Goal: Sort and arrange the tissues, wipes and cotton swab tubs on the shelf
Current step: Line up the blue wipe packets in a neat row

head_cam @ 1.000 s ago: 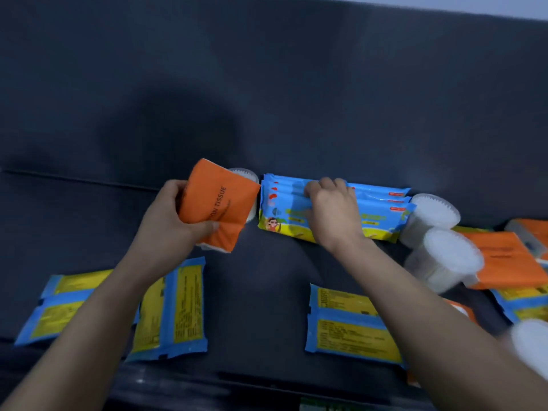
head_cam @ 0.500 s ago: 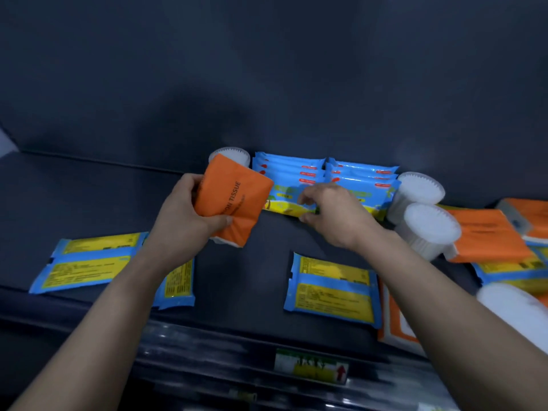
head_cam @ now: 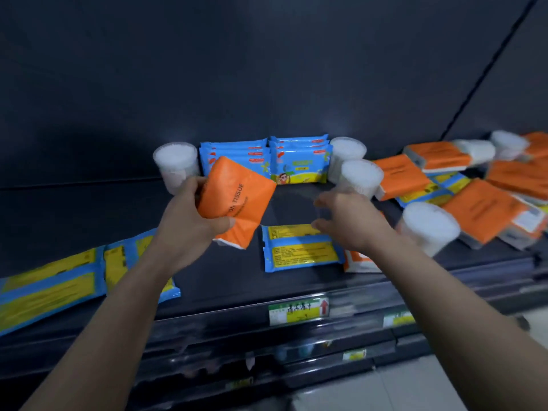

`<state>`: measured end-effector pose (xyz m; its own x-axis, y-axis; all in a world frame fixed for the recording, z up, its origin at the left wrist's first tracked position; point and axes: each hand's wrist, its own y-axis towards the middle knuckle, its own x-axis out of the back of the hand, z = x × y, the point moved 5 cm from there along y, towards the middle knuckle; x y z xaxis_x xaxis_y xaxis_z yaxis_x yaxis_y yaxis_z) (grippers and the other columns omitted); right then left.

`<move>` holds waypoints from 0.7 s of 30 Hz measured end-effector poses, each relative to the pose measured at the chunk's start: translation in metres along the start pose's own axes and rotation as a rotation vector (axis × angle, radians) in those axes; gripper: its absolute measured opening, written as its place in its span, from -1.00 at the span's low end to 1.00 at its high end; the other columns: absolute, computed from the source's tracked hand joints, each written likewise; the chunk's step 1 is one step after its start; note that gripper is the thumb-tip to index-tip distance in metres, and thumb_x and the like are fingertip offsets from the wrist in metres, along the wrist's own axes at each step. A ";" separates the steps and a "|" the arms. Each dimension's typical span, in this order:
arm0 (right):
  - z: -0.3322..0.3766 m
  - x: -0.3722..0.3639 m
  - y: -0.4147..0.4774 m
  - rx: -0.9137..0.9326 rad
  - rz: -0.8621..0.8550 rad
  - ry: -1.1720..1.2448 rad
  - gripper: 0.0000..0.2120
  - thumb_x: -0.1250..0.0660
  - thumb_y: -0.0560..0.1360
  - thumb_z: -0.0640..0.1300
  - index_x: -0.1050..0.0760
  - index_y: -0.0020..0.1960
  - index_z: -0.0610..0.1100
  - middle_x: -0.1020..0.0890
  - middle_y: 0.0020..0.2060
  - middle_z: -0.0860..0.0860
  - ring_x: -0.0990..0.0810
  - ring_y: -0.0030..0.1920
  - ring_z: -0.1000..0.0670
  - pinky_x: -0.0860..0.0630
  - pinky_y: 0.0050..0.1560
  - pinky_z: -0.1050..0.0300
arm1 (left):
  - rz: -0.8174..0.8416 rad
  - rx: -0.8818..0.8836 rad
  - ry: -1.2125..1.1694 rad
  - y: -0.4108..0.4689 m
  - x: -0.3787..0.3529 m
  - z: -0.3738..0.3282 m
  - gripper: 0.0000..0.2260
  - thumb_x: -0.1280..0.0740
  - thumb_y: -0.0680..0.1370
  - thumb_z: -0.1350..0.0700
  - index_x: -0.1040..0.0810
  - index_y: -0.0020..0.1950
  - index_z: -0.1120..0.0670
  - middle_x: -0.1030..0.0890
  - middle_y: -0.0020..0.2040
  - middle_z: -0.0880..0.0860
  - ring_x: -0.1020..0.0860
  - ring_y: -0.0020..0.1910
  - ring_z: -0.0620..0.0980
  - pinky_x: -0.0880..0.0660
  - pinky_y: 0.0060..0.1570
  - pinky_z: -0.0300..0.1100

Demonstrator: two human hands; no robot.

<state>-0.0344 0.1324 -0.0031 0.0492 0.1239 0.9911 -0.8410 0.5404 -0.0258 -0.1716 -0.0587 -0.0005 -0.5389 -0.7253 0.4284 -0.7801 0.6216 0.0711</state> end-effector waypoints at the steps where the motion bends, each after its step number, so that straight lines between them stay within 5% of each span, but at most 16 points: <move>1: -0.008 0.001 -0.007 -0.069 -0.008 -0.037 -0.55 -0.33 0.46 0.07 -0.43 0.27 -0.10 -0.48 0.22 -0.13 -0.39 0.25 -0.20 -0.38 0.17 -0.04 | 0.025 -0.016 -0.002 0.001 -0.006 -0.004 -0.54 -0.48 0.36 0.24 -0.35 0.14 -0.02 -0.49 -0.05 -0.17 -0.48 -0.13 -0.24 -0.36 -0.28 -0.36; 8: -0.038 -0.016 -0.044 -0.362 0.153 -0.064 -0.19 -0.36 0.30 0.35 -0.24 0.38 -0.07 -0.31 0.32 -0.14 -0.31 0.29 -0.23 -0.32 0.22 -0.11 | 0.154 -0.100 -0.006 -0.001 -0.044 -0.018 -0.48 -0.51 0.35 0.22 -0.35 0.21 0.01 -0.52 0.11 0.00 -0.52 -0.06 -0.18 -0.38 -0.25 -0.36; 14: -0.036 -0.024 -0.042 -0.376 0.175 -0.035 -0.19 -0.51 0.31 0.02 -0.15 0.38 -0.16 -0.25 0.31 -0.16 -0.29 0.29 -0.26 -0.38 0.19 -0.14 | 0.160 -0.090 0.018 -0.005 -0.053 -0.019 -0.44 -0.51 0.36 0.19 -0.32 0.25 -0.01 -0.50 0.13 -0.01 -0.51 -0.06 -0.16 -0.37 -0.24 -0.34; 17: -0.036 -0.018 -0.042 -0.340 0.103 -0.008 -0.38 -0.39 0.40 -0.19 -0.16 0.36 -0.24 -0.30 0.27 -0.23 -0.37 0.26 -0.29 -0.42 0.17 -0.11 | 0.108 -0.054 0.016 -0.007 -0.050 -0.021 -0.44 -0.51 0.35 0.18 -0.30 0.23 -0.06 -0.47 0.16 -0.03 -0.50 0.02 -0.06 -0.39 -0.21 -0.29; 21: -0.040 0.011 -0.046 -0.250 -0.086 0.231 -0.43 -0.25 0.42 -0.23 -0.13 0.38 -0.13 -0.46 0.16 -0.24 -0.51 0.07 -0.26 -0.40 -0.13 0.03 | 0.025 -0.079 -0.016 -0.014 -0.047 -0.038 -0.48 -0.49 0.36 0.22 -0.30 0.16 -0.09 -0.49 0.03 -0.10 -0.51 -0.04 -0.12 -0.38 -0.23 -0.29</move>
<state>0.0261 0.1420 0.0034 0.2593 0.2387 0.9358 -0.6718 0.7407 -0.0028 -0.1232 -0.0221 0.0125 -0.5632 -0.7138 0.4163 -0.7394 0.6603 0.1317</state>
